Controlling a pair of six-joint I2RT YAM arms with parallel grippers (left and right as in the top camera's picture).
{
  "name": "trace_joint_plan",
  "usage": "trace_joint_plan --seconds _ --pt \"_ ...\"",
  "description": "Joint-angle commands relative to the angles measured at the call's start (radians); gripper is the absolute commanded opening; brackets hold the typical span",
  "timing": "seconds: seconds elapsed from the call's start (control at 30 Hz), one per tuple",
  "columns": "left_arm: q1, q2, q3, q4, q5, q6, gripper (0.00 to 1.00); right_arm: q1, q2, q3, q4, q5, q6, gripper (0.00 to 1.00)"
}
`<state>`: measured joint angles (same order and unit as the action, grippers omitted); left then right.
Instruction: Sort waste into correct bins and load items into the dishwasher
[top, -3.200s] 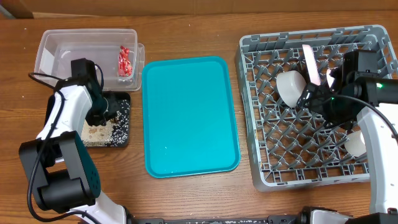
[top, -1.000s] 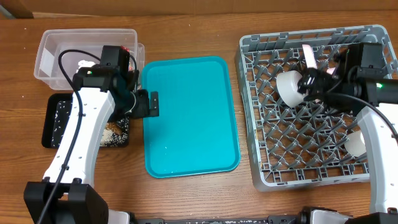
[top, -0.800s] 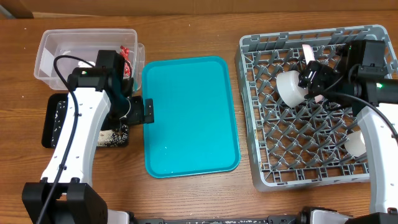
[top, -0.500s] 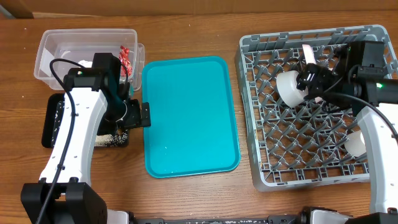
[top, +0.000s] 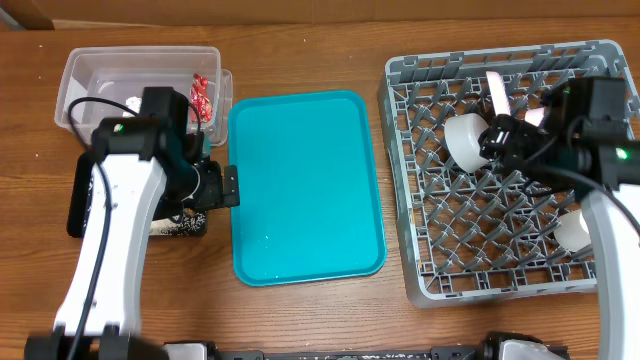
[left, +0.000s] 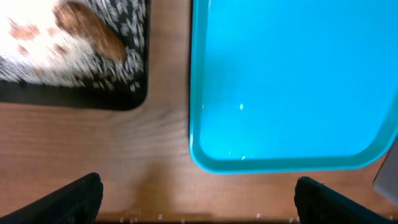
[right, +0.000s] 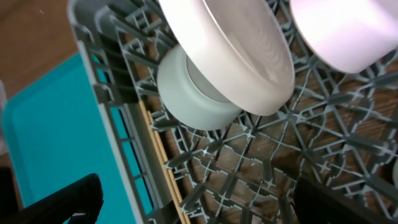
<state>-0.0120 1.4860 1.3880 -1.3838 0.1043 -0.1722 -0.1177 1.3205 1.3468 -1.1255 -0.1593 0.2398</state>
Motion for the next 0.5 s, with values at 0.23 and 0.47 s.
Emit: trace_joint_plan --seconds 0.23,0.47 --pt "0.005 -0.443 -0.158 0.183 -0.008 0.054 1.00 0.000 -0.216 0.000 0.000 0.065 0.023 1.00" --pt "0.005 -0.715 -0.263 0.237 -0.019 0.053 1.00 0.000 -0.356 -0.083 -0.010 0.065 0.023 1.00"
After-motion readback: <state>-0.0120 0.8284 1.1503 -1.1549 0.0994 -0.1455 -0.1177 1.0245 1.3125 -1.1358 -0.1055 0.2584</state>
